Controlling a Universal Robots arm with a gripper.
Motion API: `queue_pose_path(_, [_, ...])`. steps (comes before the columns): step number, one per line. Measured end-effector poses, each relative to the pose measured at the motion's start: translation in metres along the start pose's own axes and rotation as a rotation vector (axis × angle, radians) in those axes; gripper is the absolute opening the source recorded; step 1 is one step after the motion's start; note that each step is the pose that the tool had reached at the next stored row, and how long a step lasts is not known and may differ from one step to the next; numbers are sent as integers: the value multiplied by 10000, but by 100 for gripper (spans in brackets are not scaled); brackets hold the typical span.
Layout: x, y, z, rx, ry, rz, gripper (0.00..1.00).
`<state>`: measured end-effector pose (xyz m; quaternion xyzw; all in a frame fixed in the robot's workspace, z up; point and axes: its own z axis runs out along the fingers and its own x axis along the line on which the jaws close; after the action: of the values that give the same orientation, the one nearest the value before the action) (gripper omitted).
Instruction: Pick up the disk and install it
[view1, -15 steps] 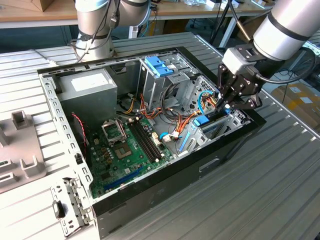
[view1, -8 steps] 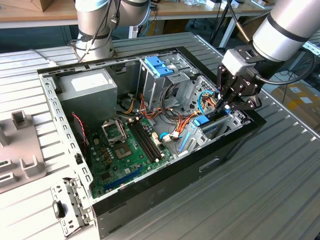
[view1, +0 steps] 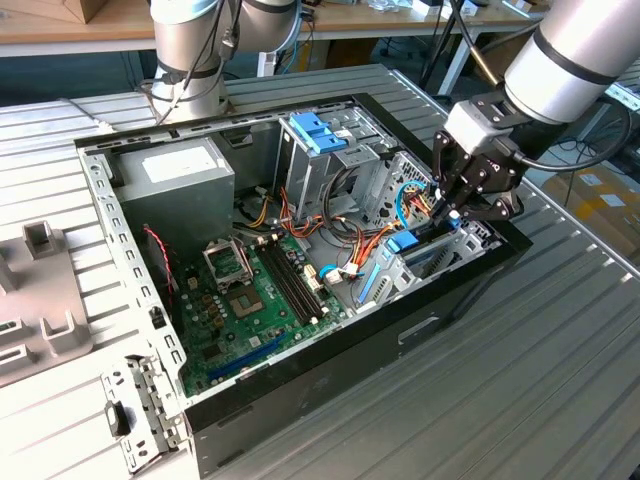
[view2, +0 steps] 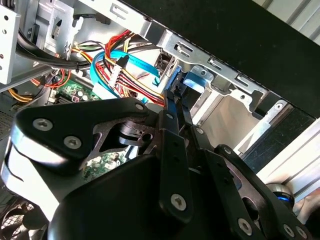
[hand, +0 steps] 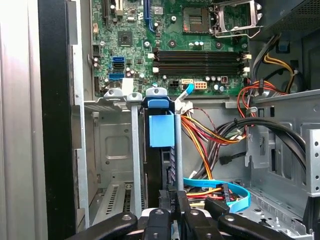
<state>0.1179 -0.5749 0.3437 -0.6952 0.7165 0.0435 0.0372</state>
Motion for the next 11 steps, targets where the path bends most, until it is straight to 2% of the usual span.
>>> queue_pose_path(3, [-6,0,-53,1,4,1,17])
queue_pose_path(11, [-21,-17,-40,-29,19,-19,17])
